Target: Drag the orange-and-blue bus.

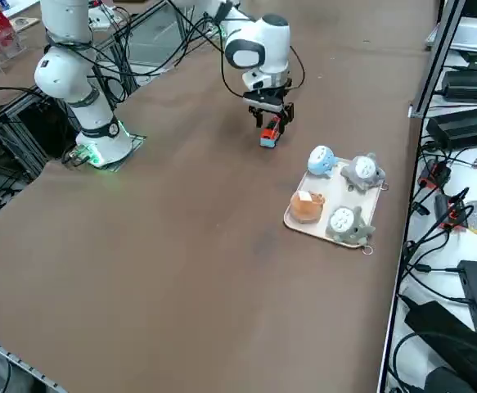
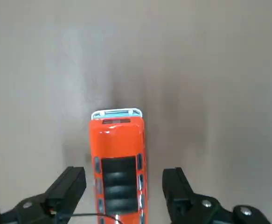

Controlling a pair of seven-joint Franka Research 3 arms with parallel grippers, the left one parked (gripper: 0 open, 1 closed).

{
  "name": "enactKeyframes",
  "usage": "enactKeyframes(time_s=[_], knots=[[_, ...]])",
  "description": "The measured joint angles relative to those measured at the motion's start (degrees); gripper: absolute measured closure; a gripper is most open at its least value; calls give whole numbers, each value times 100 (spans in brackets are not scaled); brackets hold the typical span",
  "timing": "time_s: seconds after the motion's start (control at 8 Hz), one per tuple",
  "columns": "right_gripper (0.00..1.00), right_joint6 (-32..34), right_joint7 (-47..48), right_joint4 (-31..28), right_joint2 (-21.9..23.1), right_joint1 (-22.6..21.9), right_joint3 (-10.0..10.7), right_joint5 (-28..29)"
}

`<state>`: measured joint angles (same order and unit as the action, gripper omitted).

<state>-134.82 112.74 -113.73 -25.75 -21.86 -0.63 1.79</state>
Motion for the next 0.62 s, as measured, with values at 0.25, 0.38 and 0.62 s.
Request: enactKeyframes(time_s=[0.25, 0.38, 0.62], knots=[[0, 1079, -79, 472, 265, 56, 28, -7], [0, 1712, -213, 803, 370, 129, 40, -7], [0, 2838, -983, 1463, 457, 387, 46, -4]])
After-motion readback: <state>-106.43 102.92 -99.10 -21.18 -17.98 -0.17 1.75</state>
